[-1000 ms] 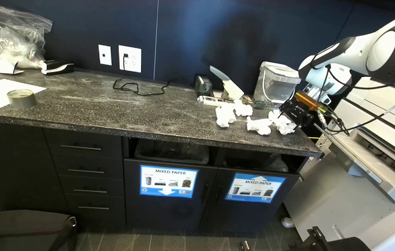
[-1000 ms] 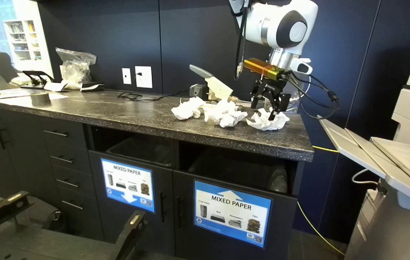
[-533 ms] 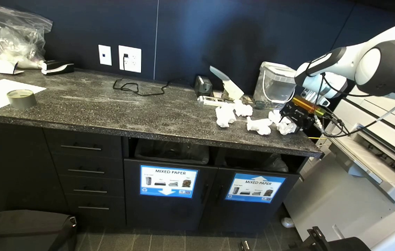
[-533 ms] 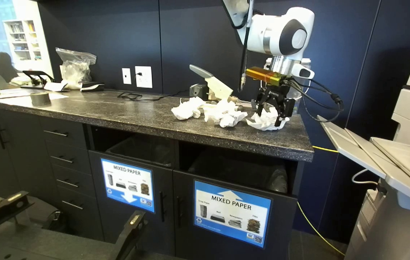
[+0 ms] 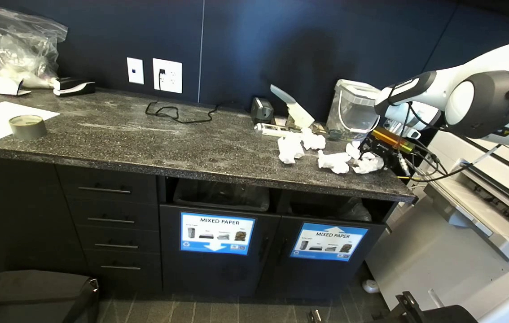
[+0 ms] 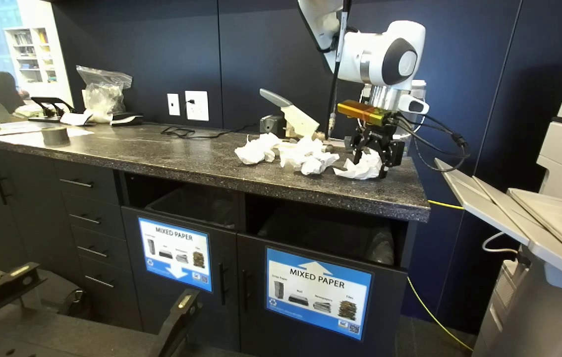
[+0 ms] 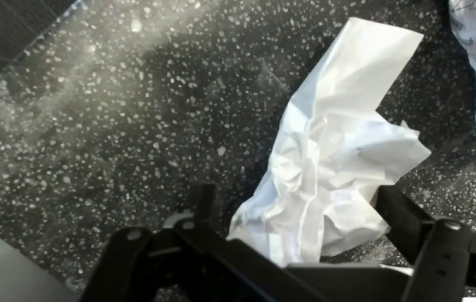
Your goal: Pick up the papers from the counter and put them in the bin
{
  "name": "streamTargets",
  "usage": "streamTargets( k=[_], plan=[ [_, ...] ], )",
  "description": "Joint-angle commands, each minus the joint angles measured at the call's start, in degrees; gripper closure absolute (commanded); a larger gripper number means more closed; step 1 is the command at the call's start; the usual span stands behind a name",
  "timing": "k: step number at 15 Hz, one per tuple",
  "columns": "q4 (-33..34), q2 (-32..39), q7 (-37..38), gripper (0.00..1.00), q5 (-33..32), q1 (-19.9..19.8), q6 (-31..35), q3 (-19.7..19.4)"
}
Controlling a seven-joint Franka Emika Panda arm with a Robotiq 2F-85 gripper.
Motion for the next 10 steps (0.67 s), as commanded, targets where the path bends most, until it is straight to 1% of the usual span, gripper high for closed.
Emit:
streamTargets(
  k=[1,4,8,10],
  plan=[
    [5.8,3.0,1.4,0.34,-1.5,0.3,-1.9,-0.6],
    [6.1,3.3,1.3,0.58,-1.5,0.5,-1.9,-0.8],
    [6.6,3.3,0.5,0.85,-2.1,0.6,-4.0,-0.9],
    [6.5,3.2,-0.3,0.87,-2.9,0.7,-4.8,-0.9]
  ],
)
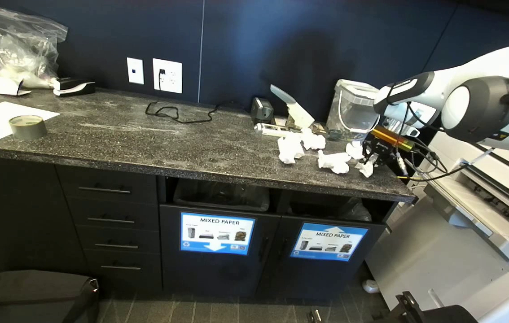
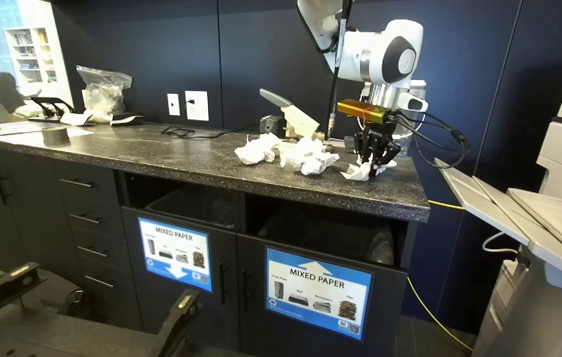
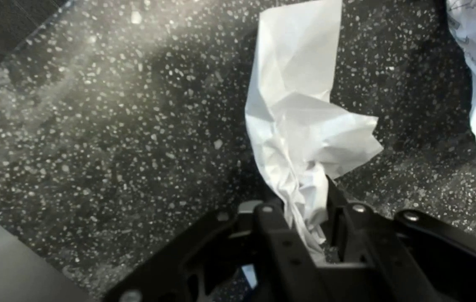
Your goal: Pick up the papers from the counter and put them in the bin
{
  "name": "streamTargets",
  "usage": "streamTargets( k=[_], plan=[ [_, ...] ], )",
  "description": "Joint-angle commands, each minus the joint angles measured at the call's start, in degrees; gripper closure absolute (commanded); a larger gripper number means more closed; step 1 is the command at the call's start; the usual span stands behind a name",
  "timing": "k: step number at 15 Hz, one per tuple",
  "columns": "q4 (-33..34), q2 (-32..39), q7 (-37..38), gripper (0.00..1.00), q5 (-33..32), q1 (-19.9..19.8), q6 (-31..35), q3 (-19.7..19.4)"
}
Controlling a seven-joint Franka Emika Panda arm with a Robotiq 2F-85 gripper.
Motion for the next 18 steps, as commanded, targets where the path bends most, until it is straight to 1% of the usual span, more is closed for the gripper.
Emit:
streamTargets(
  k=[1,2,3,4,7,10,12,15,18],
  plan=[
    [2.8,1.5,-0.7,0.87,-2.1,0.7,-2.2,-0.7],
    [2.3,1.3,-1.1,0.85,-2.5,0.8,-1.9,-0.7],
    [1.4,0.9,-2.3,0.88,-3.0,1.0,-1.3,-0.5],
    [0.5,0.5,-3.2,0.86,-3.6,1.3,-0.8,-0.6],
    [-3.9,-1.7,-7.1,0.86,-5.7,2.4,1.3,-0.4],
    [-9.5,-4.7,-10.8,0.86,-6.4,2.8,4.5,0.3],
    [-15.7,-8.2,-14.4,0.86,-6.4,2.9,7.8,0.6],
    [-23.0,-12.3,-19.4,0.86,-5.8,2.7,12.5,1.2],
    [-30.5,-16.1,-22.7,0.86,-5.7,2.9,16.8,1.4]
  ],
)
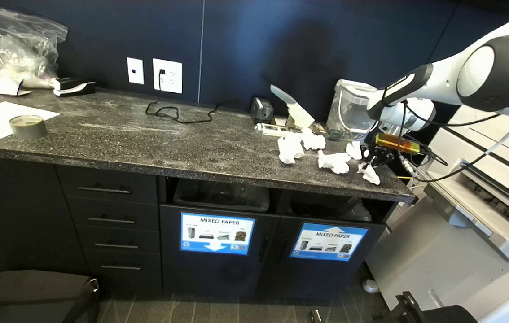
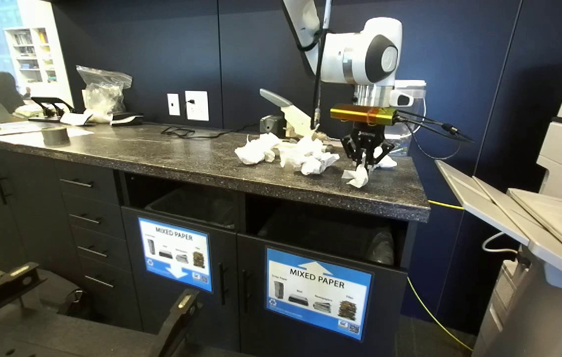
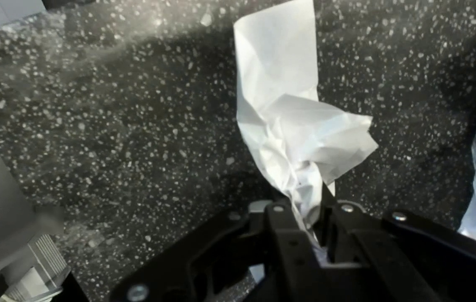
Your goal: Pick up the papers from the counter and put them in the bin
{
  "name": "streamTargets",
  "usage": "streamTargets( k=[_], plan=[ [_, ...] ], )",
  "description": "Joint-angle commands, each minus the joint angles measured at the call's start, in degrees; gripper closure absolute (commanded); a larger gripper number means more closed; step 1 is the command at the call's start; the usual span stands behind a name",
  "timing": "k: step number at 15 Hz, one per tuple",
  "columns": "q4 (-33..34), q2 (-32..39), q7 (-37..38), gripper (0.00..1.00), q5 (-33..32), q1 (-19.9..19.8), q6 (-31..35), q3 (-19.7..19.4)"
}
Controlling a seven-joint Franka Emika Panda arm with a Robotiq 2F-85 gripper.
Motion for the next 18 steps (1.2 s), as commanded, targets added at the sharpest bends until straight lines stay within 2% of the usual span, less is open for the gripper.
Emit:
streamTargets(
  k=[1,8,12,16,18],
  plan=[
    [-13.8,-7.4,-4.8,0.86,0.3,0.1,6.5,0.8],
    [-32.1,-17.7,-9.8,0.86,0.8,-0.4,15.8,3.1],
    [-43.4,-23.7,-9.7,0.89,2.6,0.0,21.9,4.7],
    [-55.5,-29.4,-12.1,0.87,5.5,-0.4,28.8,8.3],
    [-62.1,-31.4,-13.9,0.87,8.0,-1.0,34.6,11.0]
  ],
)
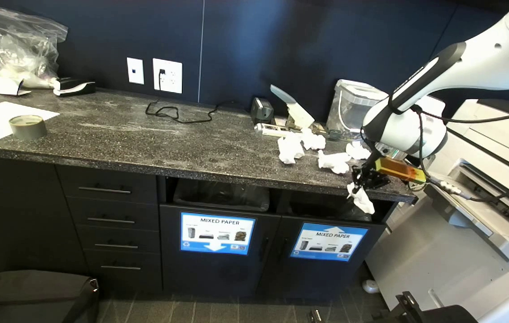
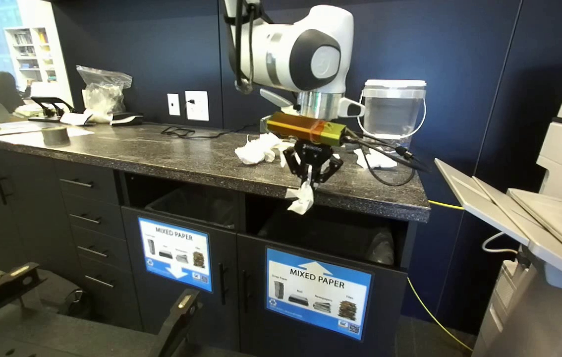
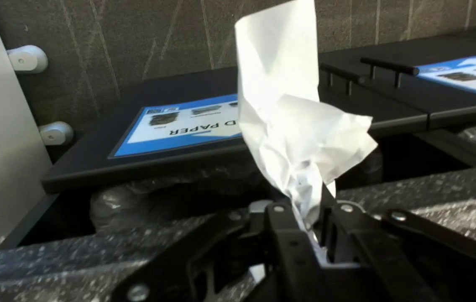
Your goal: Pick up the papers from the counter and put them in the bin
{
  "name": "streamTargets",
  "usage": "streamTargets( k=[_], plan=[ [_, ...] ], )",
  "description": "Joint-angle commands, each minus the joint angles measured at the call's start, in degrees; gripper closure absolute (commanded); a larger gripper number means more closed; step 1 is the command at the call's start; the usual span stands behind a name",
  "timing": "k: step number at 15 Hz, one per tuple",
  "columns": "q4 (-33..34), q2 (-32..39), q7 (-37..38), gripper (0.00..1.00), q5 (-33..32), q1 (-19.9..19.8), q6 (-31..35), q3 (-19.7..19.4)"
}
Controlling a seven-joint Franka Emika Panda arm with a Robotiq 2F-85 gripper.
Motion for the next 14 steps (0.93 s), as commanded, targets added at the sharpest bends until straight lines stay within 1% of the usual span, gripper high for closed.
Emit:
streamTargets(
  k=[1,2,4,5,6,7,8,11,14],
  plan=[
    [-13.4,-5.5,-4.5,0.87,5.1,-1.5,10.3,5.1],
    [-15.4,-5.2,-5.8,0.87,6.4,-2.3,13.1,7.2],
    [-17.7,-2.7,-5.8,0.87,5.5,-2.3,19.8,9.0],
    [-18.8,-1.0,-4.2,0.87,3.3,-1.0,24.3,8.4],
    [-19.5,0.4,-3.3,0.86,2.0,-1.1,27.8,9.2],
    [-19.9,2.6,-2.0,0.86,-0.1,-0.3,32.2,8.7],
    [-19.8,4.5,-0.5,0.86,-2.4,0.6,35.5,8.0],
    [-17.8,11.7,4.5,0.86,-7.4,4.5,46.2,3.7],
    [-13.8,19.8,7.9,0.86,-8.8,8.5,56.5,-0.5]
  ],
)
